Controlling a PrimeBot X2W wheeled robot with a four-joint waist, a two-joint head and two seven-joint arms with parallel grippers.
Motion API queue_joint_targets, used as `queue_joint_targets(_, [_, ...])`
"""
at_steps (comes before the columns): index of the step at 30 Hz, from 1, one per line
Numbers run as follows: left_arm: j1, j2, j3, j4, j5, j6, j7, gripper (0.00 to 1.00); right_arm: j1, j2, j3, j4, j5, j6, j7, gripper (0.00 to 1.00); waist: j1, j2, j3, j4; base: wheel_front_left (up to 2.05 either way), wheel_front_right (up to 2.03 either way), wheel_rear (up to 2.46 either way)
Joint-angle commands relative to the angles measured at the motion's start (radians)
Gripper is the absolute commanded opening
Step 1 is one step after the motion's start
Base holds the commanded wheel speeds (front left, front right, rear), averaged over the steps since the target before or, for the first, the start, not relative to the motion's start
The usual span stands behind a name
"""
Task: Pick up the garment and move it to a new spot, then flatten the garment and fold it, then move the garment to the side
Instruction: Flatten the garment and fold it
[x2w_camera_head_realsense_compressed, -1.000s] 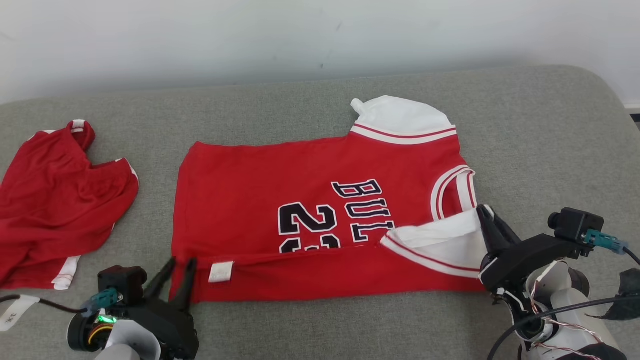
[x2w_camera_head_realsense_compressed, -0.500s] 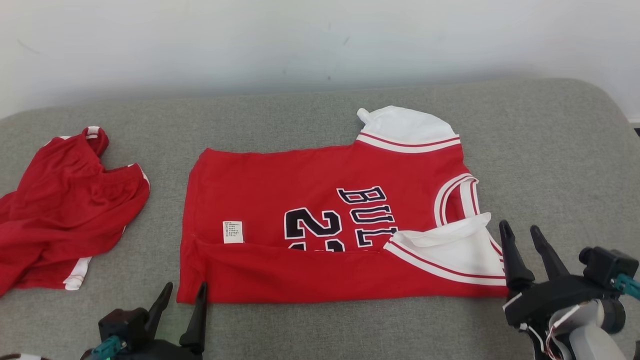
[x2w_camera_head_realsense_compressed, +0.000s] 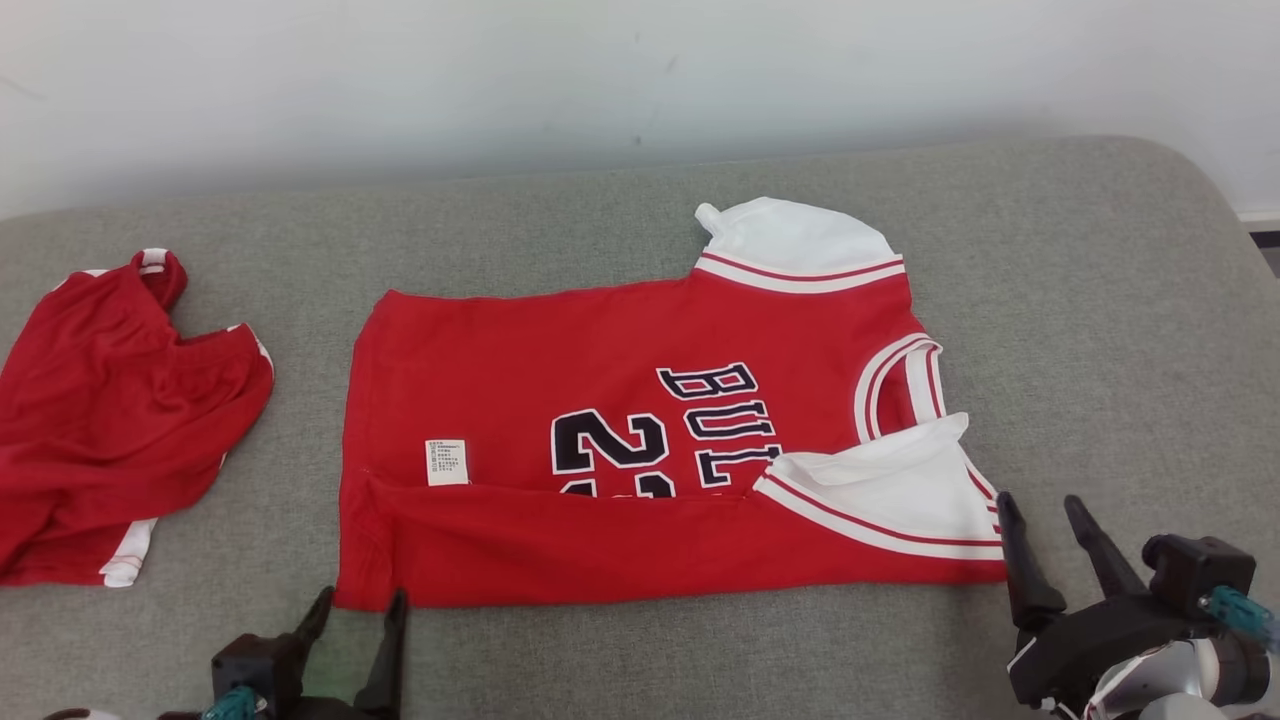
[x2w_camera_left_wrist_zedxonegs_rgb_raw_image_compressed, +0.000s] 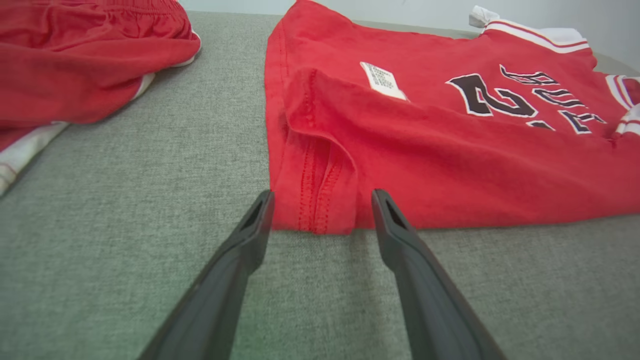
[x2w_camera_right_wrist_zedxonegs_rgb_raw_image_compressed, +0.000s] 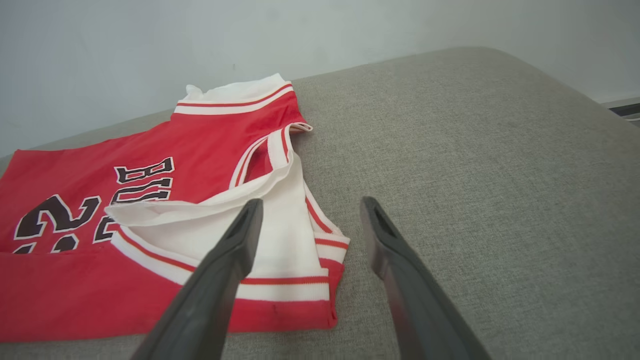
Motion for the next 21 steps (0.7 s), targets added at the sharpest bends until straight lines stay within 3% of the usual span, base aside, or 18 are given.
queue_joint_targets(1, [-0.012,0.012,0.0,0.017,0.016,0.008,-0.011,1.0,0.018,0.005,0.005,0.002,-0.019,0.001,0.001,1.0,0.0,-0.0001,0.004,-0.005,0.0,0.0,0.0])
queue_joint_targets(21, [-0.055,0.003,0.01,0.127,0.007,-0.014,-0.031,1.0,-0.047,0.035,0.035,0.178,-0.104,0.001,-0.007,1.0,0.0,-0.0001,0.028,-0.011,0.0,0.0,0.0])
